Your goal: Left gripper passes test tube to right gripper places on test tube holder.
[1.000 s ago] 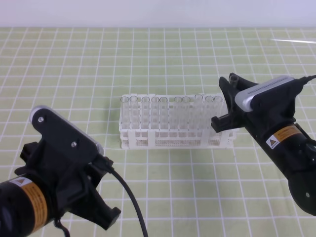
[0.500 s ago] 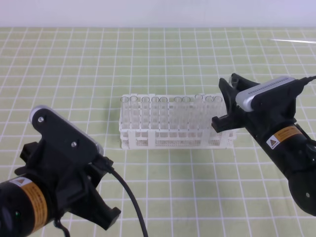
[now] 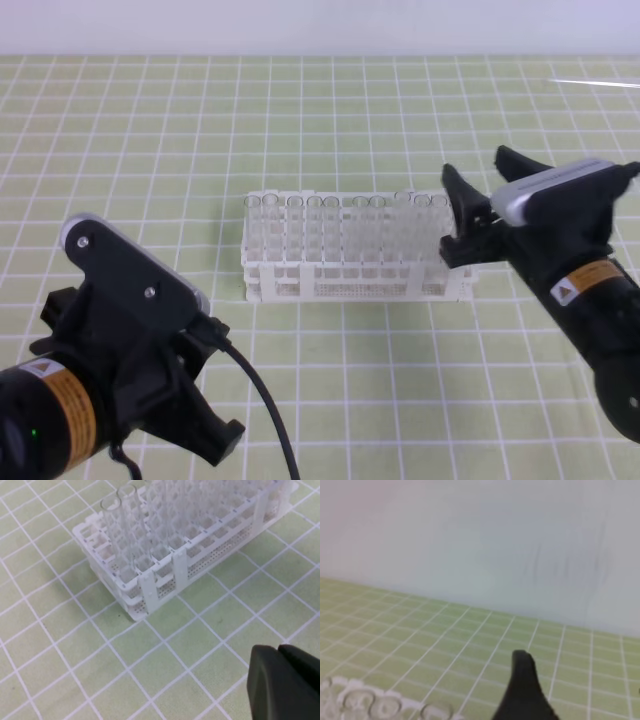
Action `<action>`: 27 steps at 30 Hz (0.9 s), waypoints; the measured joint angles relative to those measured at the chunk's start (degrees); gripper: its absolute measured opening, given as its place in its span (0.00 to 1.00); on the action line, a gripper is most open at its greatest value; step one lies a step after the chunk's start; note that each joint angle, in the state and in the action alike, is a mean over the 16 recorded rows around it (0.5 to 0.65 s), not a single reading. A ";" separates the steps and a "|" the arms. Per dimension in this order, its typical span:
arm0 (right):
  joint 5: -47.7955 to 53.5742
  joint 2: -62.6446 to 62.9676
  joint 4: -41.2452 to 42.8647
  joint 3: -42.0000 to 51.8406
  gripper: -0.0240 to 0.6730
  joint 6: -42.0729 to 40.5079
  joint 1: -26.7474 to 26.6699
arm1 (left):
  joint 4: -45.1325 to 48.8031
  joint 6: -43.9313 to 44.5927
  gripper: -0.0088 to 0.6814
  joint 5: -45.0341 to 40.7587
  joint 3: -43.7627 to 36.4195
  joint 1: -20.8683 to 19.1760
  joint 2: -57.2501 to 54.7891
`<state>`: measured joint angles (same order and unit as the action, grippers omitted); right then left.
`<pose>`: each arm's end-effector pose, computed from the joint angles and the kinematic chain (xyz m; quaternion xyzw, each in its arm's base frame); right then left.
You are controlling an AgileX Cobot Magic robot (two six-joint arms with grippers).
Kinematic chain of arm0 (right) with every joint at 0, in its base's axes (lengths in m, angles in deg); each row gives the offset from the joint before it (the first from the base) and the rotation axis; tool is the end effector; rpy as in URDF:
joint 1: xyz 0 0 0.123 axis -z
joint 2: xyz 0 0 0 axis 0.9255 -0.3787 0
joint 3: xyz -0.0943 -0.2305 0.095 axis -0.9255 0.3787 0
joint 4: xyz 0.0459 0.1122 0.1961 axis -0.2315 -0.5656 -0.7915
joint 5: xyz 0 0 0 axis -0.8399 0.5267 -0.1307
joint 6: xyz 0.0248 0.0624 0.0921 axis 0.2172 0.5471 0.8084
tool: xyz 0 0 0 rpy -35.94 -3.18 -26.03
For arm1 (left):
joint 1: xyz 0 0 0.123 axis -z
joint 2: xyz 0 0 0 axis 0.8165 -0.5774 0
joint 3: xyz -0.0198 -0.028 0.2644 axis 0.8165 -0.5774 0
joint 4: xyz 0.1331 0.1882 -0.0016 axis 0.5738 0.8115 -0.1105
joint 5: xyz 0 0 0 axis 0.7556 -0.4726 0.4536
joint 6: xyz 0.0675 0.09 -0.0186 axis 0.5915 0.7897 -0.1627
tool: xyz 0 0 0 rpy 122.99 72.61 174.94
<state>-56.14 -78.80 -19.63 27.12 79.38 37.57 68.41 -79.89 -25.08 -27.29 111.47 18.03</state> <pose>0.2769 0.1469 0.2232 -0.1354 0.6686 0.1591 0.7136 0.1387 -0.1461 0.2587 0.3584 0.8139 -0.0812 0.4501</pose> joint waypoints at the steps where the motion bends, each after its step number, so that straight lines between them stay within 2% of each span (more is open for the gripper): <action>1: -0.07 0.97 -0.06 0.36 0.09 0.01 0.00 | 0.00 0.00 0.01 0.00 0.00 0.00 0.00; 6: 1.56 8.38 0.69 2.20 0.07 -0.04 0.00 | -0.03 -0.01 0.01 -0.01 0.00 0.01 0.00; 10: 7.00 17.03 1.72 3.38 0.06 -0.75 0.00 | -0.03 -0.01 0.01 -0.01 0.00 0.01 0.00; 19: 31.08 37.98 3.76 4.21 0.03 -5.91 0.23 | -0.02 -0.01 0.01 -0.01 0.00 0.01 0.00; 27: 48.63 49.34 1.89 4.23 0.03 -11.77 3.01 | 0.01 0.00 0.01 0.00 0.00 0.00 0.00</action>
<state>-7.51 -29.46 -17.73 31.35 67.61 40.58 68.41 -79.89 -25.08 -27.29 111.47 18.03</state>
